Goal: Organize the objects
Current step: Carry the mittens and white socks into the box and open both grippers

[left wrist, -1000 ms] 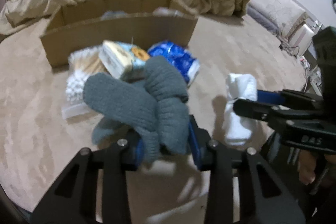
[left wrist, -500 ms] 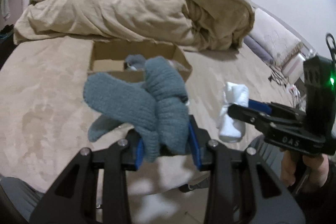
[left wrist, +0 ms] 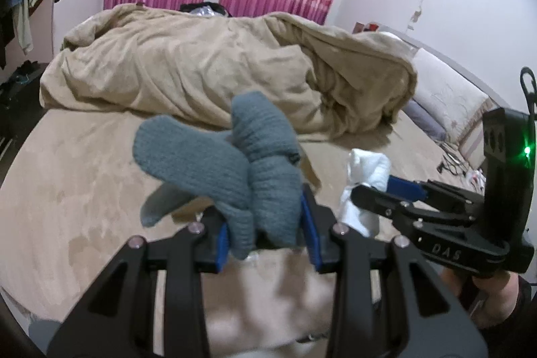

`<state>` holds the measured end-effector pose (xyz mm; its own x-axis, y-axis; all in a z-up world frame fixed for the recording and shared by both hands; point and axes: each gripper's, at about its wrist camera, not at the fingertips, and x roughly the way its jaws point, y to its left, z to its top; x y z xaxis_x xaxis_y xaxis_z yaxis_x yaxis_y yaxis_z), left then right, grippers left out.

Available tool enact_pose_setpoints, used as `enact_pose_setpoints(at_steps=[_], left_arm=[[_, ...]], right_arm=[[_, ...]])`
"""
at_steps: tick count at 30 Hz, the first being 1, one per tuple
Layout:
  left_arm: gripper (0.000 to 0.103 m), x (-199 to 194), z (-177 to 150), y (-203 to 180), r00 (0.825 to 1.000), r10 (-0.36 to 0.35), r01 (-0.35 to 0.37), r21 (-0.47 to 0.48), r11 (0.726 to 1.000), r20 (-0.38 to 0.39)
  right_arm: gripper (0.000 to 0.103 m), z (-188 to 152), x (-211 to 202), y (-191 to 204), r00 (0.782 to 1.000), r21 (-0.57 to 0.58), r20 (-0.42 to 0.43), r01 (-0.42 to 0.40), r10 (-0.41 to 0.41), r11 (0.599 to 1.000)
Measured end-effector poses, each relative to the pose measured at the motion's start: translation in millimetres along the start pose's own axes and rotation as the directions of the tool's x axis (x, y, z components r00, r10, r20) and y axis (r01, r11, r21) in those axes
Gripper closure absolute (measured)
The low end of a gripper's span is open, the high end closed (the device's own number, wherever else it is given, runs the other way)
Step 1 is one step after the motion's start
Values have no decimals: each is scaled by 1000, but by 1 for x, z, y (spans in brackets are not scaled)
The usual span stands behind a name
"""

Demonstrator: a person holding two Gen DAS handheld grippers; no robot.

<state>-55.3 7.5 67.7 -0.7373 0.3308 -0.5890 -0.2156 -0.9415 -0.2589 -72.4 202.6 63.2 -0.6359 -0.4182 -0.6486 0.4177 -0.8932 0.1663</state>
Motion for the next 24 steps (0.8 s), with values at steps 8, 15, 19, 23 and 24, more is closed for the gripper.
enact_pose_setpoints(at_steps=[8, 15, 19, 23, 24], left_arm=[[66, 47, 25, 22, 1000, 7, -7, 7, 1000, -13], [66, 100, 31, 44, 998, 0, -1, -15, 1000, -70], [66, 127, 31, 53, 996, -33, 28, -55, 998, -88], [66, 156, 25, 57, 991, -36, 28, -64, 998, -126], [66, 159, 24, 57, 991, -35, 27, -63, 998, -132]], right_arm=[[56, 34, 48, -11, 1000, -48, 9, 29, -28, 998], [56, 48, 105, -29, 999, -43, -32, 30, -31, 999], [56, 46, 136, -37, 997, -43, -66, 41, -44, 998], [56, 38, 163, -44, 994, -29, -101, 43, -46, 999], [56, 36, 169, -46, 993, -25, -109, 42, -45, 999]])
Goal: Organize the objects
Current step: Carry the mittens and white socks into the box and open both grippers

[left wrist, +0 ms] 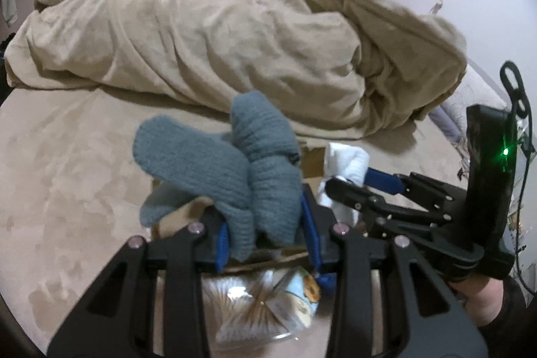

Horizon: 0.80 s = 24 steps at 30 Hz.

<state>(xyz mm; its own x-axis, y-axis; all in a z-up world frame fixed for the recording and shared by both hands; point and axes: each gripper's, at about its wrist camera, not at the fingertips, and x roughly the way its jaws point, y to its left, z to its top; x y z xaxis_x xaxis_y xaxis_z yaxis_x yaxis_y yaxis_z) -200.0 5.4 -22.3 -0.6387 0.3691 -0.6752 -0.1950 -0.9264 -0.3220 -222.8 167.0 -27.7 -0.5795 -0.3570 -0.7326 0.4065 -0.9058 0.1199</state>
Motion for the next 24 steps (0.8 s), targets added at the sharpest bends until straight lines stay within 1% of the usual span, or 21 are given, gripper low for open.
enact_pose_setpoints(at_steps=[4, 9, 11, 12, 13, 14, 15, 17, 18, 19, 20, 21, 22, 24], left_arm=[[66, 24, -6, 7, 998, -2, 1, -29, 1000, -56], [66, 40, -13, 14, 995, 28, -32, -44, 998, -99], [64, 50, -17, 19, 987, 57, -64, -45, 997, -149], [63, 58, -21, 19, 978, 72, -80, -29, 996, -196], [63, 65, -24, 19, 970, 91, -95, -7, 995, -225], [63, 68, -28, 18, 966, 111, -110, 15, 994, -234], [62, 68, -29, 16, 966, 123, -119, 30, 992, -229], [60, 65, -29, 12, 966, 125, -122, 29, 992, -228], [57, 61, -29, 11, 966, 128, -126, 24, 992, -223], [51, 57, -29, 9, 968, 135, -133, 25, 991, -214], [46, 50, -29, 6, 969, 149, -146, 28, 989, -196], [36, 43, -29, 4, 971, 153, -150, 26, 988, -183], [28, 35, -28, 3, 973, 159, -157, 22, 987, -169], [24, 15, -26, 0, 979, 155, -154, 19, 988, -132]], right_arm=[[56, -4, 17, -3, 1000, -10, -18, 7, -7, 1000], [56, -4, 33, -5, 999, -23, -35, 4, -5, 1000], [56, -4, 40, -7, 999, -16, -51, -5, 4, 1000], [56, -5, 44, -7, 998, -12, -57, -9, 9, 1000], [56, -6, 47, -7, 998, -11, -61, -12, 11, 1000], [56, -7, 51, -6, 997, -12, -74, -15, 14, 1000], [56, -8, 54, -5, 996, -14, -83, -16, 15, 1000], [55, -9, 52, -1, 997, -25, -74, -4, 2, 1000], [54, -10, 49, 1, 997, -34, -70, 9, -12, 999], [52, -10, 46, 3, 997, -45, -66, 25, -28, 999], [46, -10, 41, 6, 997, -63, -53, 50, -53, 997], [38, -10, 34, 8, 997, -76, -38, 65, -68, 995], [35, -11, 29, 9, 997, -83, -27, 76, -79, 994], [30, -11, 10, 12, 996, -93, 5, 92, -92, 991]])
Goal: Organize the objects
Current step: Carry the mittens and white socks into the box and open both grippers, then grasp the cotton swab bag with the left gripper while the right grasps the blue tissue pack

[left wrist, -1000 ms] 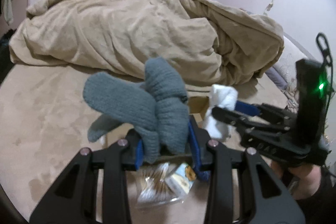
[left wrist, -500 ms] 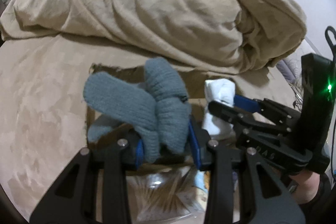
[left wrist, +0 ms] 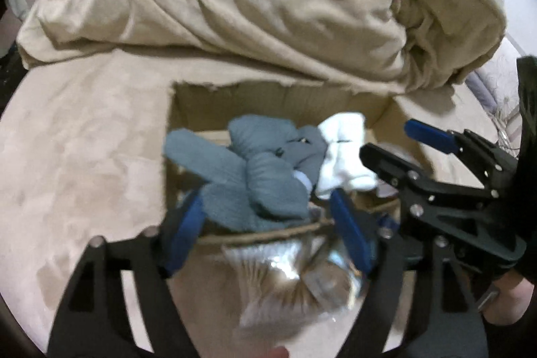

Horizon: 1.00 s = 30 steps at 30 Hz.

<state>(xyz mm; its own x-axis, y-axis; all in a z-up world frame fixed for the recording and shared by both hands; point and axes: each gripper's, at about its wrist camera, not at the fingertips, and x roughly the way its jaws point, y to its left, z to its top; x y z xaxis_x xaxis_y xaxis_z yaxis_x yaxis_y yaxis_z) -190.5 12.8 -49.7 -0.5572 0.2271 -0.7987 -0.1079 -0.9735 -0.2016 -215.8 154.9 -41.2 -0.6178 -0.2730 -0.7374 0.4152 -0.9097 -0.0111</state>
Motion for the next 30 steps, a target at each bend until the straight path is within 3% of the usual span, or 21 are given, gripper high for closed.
enact_pose_setpoints(at_steps=[8, 11, 16, 23, 26, 30], left_arm=[[21, -94, -20, -12, 992, -22, 19, 29, 999, 122], [18, -127, -35, -15, 988, -15, 13, 17, 1000, 155], [15, -157, -59, -16, 985, -9, 9, -1, 1000, 169], [14, -156, -103, -3, 994, 26, -23, -35, 999, 108], [14, -153, -118, 1, 996, 17, -12, -59, 998, 83], [14, -142, -131, -6, 998, 22, -21, -12, 1000, 60]], right_arm=[[28, -8, -81, 10, 997, -2, 82, 9, -9, 1000], [28, -16, -110, 17, 994, -45, 104, 49, -44, 998], [28, -36, -153, 22, 994, -46, 104, 41, -36, 998], [28, -69, -190, 24, 995, 6, 97, 24, -24, 1000], [28, -84, -194, 25, 997, 1, 67, 25, -25, 1000], [28, -100, -183, 20, 1000, 2, 18, 22, -22, 1000]])
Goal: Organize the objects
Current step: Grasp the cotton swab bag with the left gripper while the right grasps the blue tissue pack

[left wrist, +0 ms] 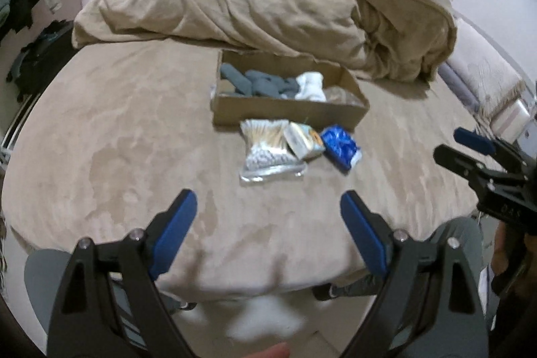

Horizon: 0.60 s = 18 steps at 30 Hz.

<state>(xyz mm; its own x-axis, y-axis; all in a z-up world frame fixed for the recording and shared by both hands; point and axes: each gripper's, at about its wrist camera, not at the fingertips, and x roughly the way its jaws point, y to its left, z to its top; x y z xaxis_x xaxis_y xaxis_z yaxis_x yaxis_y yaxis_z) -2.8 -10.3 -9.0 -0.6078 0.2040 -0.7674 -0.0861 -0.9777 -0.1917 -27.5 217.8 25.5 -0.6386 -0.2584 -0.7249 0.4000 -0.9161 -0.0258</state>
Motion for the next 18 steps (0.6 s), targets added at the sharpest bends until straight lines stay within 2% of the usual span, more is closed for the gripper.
enact_pose_setpoints(at_steps=[4, 6, 9, 18], left_arm=[[14, 23, -5, -5, 1000, 11, -12, 37, 999, 6], [14, 43, -5, -5, 999, 35, -33, 44, 998, -26], [14, 64, -4, -6, 999, 29, -28, 44, 999, -27], [14, 123, 12, -4, 997, 70, -67, 65, 996, -46]], right_arm=[[28, -8, 24, -7, 999, 27, -36, -3, 4, 1000], [28, -8, 36, -9, 999, 32, -43, -14, 15, 999], [28, -9, 56, -10, 998, 24, -57, -21, 22, 999], [28, -9, 124, -19, 991, 16, -127, -35, 37, 999]])
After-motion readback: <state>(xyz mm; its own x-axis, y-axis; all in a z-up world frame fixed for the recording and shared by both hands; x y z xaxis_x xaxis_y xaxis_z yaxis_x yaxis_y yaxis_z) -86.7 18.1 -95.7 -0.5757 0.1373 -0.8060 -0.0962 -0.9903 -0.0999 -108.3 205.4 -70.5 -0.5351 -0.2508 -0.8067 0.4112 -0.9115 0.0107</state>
